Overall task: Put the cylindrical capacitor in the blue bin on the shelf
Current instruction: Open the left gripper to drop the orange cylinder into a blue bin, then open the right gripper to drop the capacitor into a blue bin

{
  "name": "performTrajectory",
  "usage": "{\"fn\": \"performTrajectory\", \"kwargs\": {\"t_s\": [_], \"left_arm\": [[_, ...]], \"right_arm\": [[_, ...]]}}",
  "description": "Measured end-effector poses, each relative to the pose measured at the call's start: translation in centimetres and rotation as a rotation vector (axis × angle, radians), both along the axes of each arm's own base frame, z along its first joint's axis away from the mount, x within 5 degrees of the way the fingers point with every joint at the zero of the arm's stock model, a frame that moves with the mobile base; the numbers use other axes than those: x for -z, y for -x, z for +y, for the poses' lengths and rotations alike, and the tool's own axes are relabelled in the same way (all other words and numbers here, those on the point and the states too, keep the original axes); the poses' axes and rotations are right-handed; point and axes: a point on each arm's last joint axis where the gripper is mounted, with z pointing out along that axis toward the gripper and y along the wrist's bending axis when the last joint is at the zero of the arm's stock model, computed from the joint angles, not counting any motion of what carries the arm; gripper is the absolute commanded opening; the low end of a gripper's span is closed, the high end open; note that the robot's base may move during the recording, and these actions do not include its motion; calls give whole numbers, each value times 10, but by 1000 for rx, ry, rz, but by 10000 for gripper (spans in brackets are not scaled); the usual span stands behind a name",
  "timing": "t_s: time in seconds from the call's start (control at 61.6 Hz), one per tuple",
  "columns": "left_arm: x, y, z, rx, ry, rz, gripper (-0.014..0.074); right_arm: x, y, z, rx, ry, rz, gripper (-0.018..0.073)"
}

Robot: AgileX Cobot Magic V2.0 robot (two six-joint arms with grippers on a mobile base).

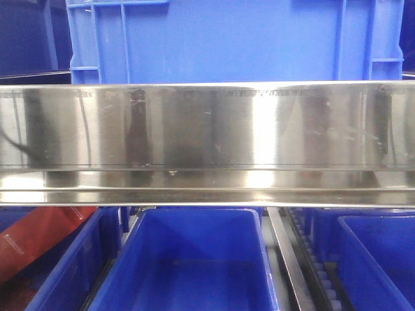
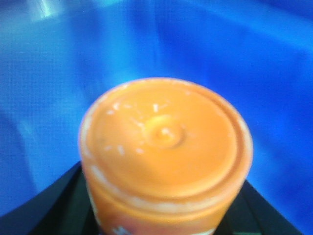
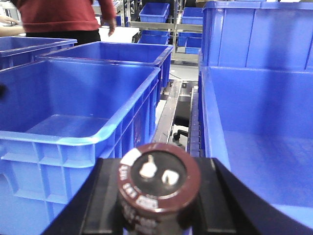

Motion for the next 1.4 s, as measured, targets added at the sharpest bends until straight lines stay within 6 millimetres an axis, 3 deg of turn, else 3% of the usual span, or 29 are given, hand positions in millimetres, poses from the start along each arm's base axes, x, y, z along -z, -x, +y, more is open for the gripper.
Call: {"fn": "performTrajectory", "kwargs": {"t_s": [0.097, 0.195, 0.244, 0.52, 0.682, 0.828, 1.104, 1.267, 1.396], "left_arm": [[15, -8, -6, 0, -25, 32, 234], [23, -11, -9, 0, -39, 47, 547], [23, -11, -9, 0, -39, 47, 621], [20, -9, -7, -1, -38, 46, 380], [-6, 7, 6, -2, -20, 23, 118], [-42, 34, 30, -10, 10, -14, -115], [-84, 80, 102, -117, 48, -50, -111], [-85, 113, 143, -195, 76, -75, -111], [-71, 143, 170, -243, 91, -101, -111]], "right_arm": [[0, 0, 0, 0, 0, 0, -162], [0, 0, 0, 0, 0, 0, -162], [0, 0, 0, 0, 0, 0, -162], [0, 0, 0, 0, 0, -2, -162], [-1, 0, 0, 2, -3, -14, -162], [-1, 0, 0, 2, -3, -16, -162], [0, 0, 0, 0, -1, -3, -162], [2, 0, 0, -3, 3, 18, -162], [2, 0, 0, -3, 4, 21, -162]]}}
